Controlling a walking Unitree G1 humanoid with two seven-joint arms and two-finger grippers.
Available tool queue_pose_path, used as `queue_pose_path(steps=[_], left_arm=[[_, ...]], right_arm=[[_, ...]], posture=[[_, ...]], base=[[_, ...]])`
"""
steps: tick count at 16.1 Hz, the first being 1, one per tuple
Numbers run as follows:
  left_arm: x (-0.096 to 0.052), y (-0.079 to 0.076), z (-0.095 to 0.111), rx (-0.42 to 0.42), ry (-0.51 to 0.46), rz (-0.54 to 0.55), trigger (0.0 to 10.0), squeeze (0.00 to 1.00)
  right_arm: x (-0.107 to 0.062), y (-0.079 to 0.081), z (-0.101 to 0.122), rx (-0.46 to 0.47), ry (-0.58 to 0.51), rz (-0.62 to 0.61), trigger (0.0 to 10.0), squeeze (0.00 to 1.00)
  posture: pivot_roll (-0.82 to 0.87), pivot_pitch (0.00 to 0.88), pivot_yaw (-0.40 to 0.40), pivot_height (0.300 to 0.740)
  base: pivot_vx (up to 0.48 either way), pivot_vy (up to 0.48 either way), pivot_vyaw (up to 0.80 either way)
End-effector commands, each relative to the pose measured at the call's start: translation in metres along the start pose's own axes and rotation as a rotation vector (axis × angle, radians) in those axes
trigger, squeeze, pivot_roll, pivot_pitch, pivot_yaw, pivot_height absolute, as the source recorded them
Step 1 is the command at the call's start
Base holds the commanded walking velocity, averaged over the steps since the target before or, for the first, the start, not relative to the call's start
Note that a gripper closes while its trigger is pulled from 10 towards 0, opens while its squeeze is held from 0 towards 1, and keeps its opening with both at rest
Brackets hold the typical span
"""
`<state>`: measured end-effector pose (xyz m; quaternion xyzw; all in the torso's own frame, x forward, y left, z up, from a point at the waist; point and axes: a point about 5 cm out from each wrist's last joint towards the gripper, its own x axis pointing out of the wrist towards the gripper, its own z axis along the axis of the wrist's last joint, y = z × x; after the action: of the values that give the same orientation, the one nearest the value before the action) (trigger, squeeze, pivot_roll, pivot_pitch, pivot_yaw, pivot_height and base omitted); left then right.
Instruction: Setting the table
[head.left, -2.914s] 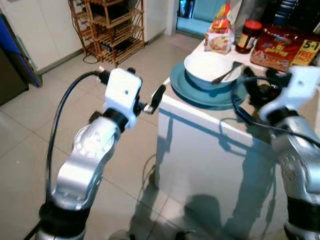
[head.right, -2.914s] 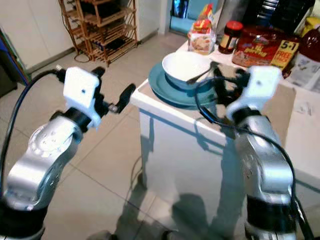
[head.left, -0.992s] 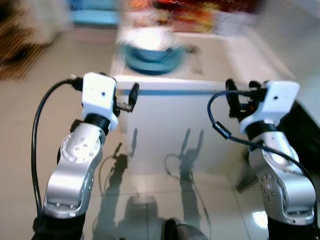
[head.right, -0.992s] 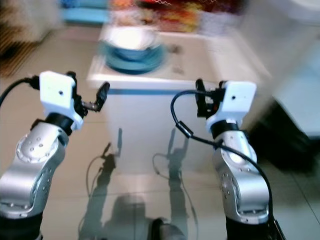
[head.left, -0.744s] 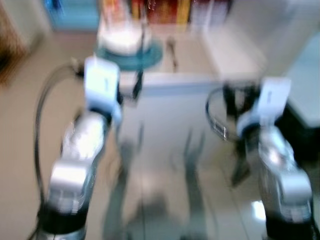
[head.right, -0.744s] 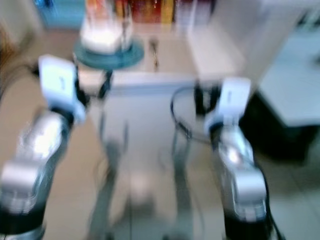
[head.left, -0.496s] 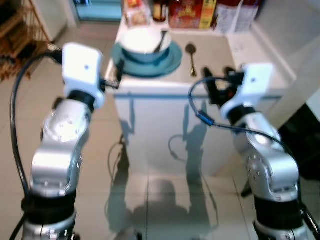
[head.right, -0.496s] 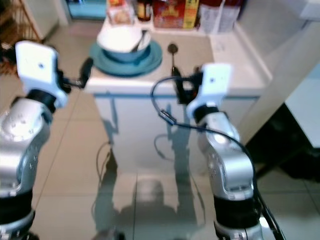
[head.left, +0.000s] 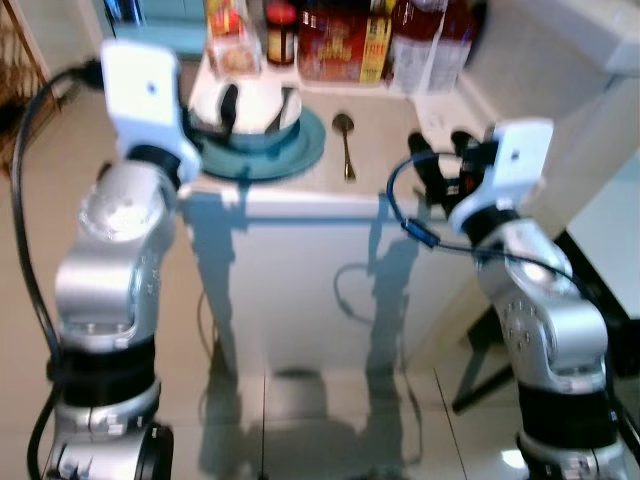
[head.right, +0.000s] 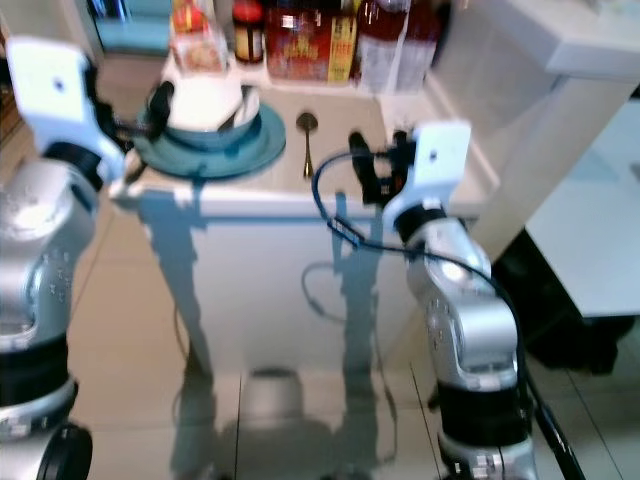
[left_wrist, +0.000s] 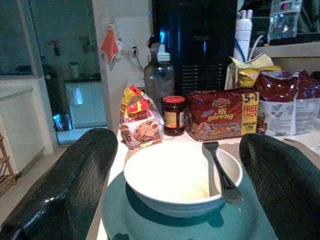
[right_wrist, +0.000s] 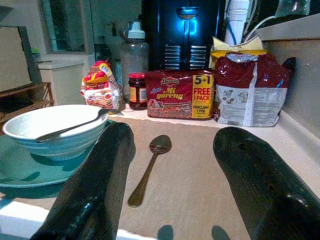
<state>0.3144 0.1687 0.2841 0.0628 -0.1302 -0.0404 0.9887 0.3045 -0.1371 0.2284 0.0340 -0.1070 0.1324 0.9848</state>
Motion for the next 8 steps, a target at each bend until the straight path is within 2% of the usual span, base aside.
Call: queue_pose_path(steps=[1,4,8], left_arm=[[0.006,-0.008,0.006,-0.016,-0.009,-0.053,10.0,0.12],[0.015,-0.01,0.007,-0.019,-0.027,-0.087,10.0,0.12],[0.017,-0.015,0.004,-0.016,-0.023,-0.102,10.0,0.11]], right_arm=[[-0.004,-0.01,0.0,0.001,0.01,-0.023,10.0,0.0],[-0.008,-0.013,0.0,0.008,0.012,-0.017,10.0,0.0],[-0.012,-0.008,-0.004,0.031,0.021,-0.031,10.0,0.0]], posture=[[0.0,0.075,-0.065,0.74],[-0.01,0.076,-0.051,0.74],[-0.01,0.077,-0.047,0.74]], base=[[0.251,0.0,0.0],[0.251,0.0,0.0],[0.296,0.0,0.0]])
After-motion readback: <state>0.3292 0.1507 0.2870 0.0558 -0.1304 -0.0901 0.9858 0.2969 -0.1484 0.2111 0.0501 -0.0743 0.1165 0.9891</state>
